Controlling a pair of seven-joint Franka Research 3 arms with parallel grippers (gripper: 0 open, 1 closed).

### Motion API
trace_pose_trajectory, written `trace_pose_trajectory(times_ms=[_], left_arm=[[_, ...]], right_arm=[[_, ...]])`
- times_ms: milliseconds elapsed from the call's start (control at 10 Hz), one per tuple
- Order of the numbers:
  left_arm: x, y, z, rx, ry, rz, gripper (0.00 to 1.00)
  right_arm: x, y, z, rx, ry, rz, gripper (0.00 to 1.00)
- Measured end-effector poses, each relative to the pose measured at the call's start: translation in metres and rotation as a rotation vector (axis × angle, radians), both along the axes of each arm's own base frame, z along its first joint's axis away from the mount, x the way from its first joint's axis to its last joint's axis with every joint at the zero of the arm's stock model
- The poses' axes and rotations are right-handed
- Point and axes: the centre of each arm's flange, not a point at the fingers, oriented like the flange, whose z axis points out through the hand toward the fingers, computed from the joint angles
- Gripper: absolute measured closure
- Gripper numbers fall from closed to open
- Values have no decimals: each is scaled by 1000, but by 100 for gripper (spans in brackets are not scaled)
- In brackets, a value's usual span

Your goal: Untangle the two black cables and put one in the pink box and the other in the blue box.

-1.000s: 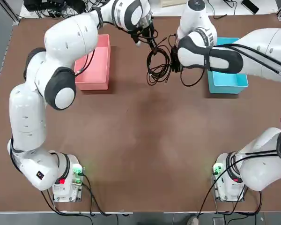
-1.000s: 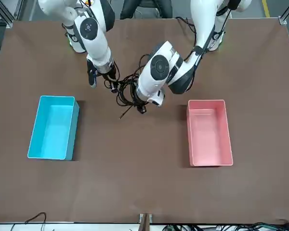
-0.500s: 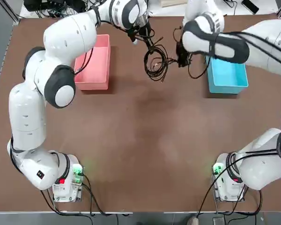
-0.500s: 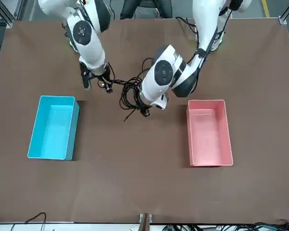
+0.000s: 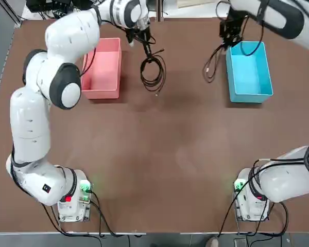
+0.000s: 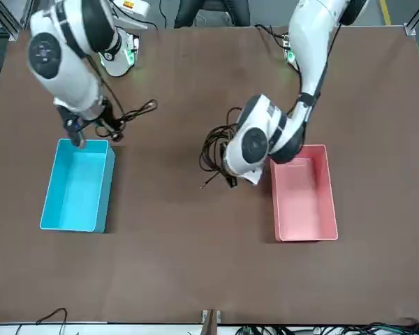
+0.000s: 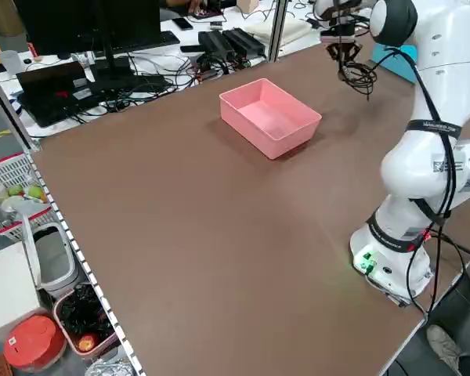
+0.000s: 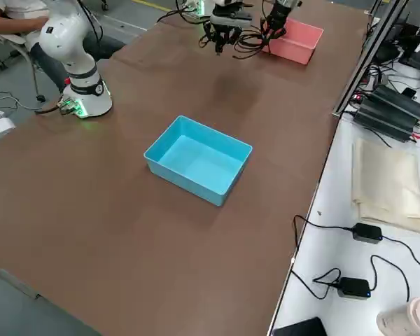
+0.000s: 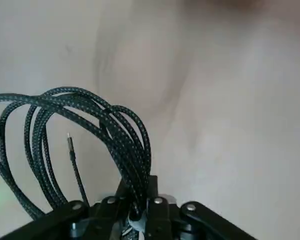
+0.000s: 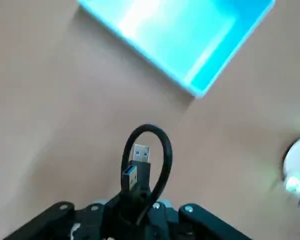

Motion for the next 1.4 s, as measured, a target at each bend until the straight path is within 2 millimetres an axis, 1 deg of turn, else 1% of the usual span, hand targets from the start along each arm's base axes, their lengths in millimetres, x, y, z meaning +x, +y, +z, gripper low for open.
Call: trace_pose_trajectory(times_ms=[100, 300, 400, 500, 600, 700, 800, 900, 1000, 1100, 1200, 1300, 1400], left_arm=[[13, 32, 3, 7, 29, -43, 83], [33, 105, 6, 27, 87, -172, 83], [47, 145, 4, 22, 89, -210, 83], [62, 188, 3, 3, 80, -240, 83], [73, 229, 6, -13, 70, -274, 83], [81, 266, 8, -10, 58, -311, 83], [85, 296, 9, -6, 52, -340, 83], [87, 315, 5, -12, 54, -356, 85], [87, 316, -3, -17, 53, -365, 85], [87, 306, -11, -19, 44, -376, 85], [88, 296, -19, -20, 35, -387, 85], [90, 290, -25, -21, 20, -392, 84], [92, 289, -28, -20, 7, -393, 73]], right_arm=[[9, -32, 4, -26, -6, 84, 92], [27, -103, 9, -20, -27, 247, 92], [36, -138, 8, -12, -53, 329, 92], [43, -168, 2, -5, -61, 404, 92], [49, -189, -10, 1, -56, 469, 92], [57, -200, -26, 6, -51, 526, 92], [67, -203, -46, 7, -52, 566, 92], [78, -201, -69, 6, -53, 590, 92], [88, -197, -99, 5, -48, 608, 92], [94, -197, -121, 8, -31, 633, 92], [98, -197, -139, 12, -19, 665, 92], [102, -196, -152, 11, -23, 686, 92], [106, -196, -162, 8, -32, 696, 92]])
